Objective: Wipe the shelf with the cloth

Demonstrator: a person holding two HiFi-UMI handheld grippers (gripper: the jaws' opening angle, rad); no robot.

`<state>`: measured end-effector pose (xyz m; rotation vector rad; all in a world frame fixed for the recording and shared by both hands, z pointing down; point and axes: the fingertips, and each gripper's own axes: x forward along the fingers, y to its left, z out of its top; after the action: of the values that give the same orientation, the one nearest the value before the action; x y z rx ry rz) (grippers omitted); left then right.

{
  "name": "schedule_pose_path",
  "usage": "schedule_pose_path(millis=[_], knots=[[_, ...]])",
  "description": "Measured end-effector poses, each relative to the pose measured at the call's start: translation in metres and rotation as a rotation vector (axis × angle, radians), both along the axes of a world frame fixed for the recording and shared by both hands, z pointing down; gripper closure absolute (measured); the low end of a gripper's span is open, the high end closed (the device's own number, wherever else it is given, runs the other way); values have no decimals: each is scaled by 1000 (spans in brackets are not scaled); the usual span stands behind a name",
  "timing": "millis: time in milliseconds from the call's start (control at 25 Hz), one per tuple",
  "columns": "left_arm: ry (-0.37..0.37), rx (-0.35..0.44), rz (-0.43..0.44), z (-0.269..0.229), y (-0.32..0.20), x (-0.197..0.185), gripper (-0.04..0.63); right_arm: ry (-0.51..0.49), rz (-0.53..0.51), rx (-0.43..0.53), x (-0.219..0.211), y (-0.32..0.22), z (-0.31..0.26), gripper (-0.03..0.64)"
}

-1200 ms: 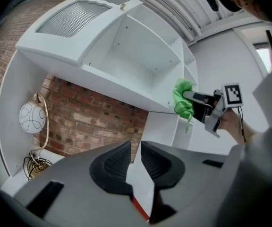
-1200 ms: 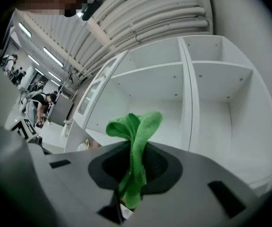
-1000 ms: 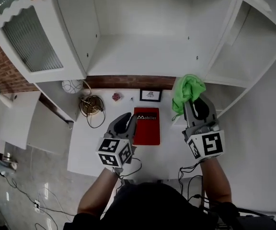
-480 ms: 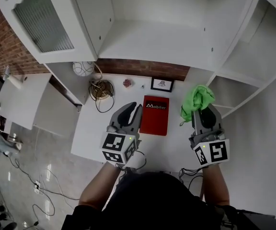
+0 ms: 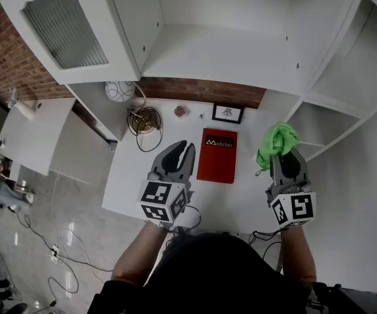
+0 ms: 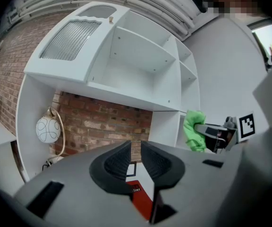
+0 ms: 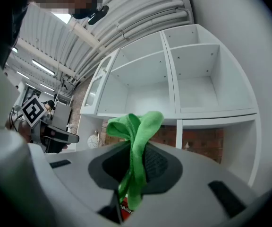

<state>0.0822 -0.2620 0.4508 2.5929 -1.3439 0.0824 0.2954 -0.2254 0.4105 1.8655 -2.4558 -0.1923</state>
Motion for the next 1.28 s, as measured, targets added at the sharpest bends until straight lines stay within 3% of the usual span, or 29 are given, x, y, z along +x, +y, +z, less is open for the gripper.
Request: schedule_pose_path(millis=[1280], knots=[[24,-7,31,5,-4,-11,531,17,24,9,-18,7,-8,561]])
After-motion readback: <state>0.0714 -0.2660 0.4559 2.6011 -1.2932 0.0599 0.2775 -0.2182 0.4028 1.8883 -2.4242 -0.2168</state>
